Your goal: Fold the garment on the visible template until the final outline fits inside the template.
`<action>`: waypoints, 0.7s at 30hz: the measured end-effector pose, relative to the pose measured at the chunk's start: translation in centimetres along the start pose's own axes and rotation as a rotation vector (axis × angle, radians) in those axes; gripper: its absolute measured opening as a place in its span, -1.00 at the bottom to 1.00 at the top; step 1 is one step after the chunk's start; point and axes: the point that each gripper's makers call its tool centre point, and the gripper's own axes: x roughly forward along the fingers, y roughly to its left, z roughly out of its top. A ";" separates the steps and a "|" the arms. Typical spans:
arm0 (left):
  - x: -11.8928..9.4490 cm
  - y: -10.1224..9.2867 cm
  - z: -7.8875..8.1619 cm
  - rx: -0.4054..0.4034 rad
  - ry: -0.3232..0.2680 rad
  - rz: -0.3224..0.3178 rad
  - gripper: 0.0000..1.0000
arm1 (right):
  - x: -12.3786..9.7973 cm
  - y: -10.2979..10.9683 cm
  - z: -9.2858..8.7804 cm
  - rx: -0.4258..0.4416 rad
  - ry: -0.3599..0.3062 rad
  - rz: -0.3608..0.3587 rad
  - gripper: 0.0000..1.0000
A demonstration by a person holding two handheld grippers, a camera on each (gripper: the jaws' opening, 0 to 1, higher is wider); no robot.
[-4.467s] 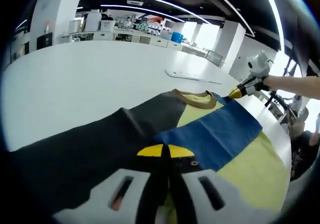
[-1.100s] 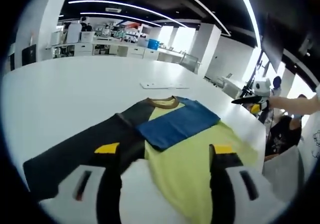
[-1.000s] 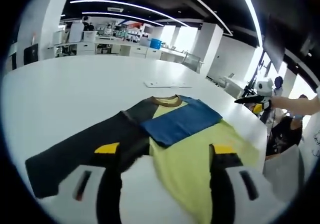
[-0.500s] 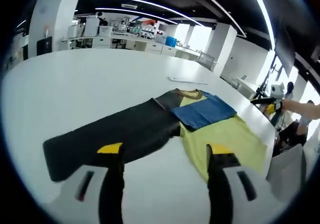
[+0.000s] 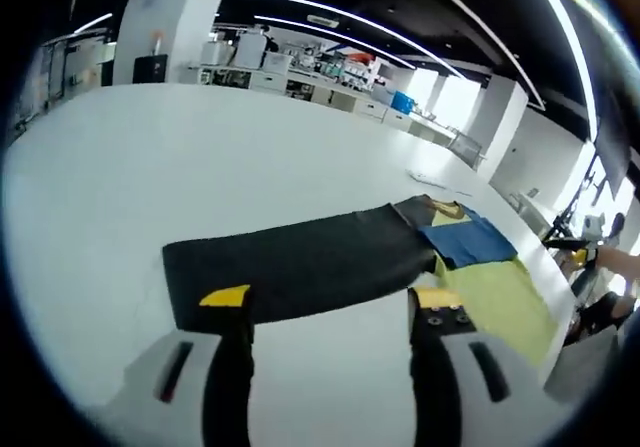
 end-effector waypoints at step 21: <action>0.3 7.2 -2.5 -0.085 0.013 0.254 -0.14 | -2.2 1.0 -2.0 0.059 0.004 -0.034 0.99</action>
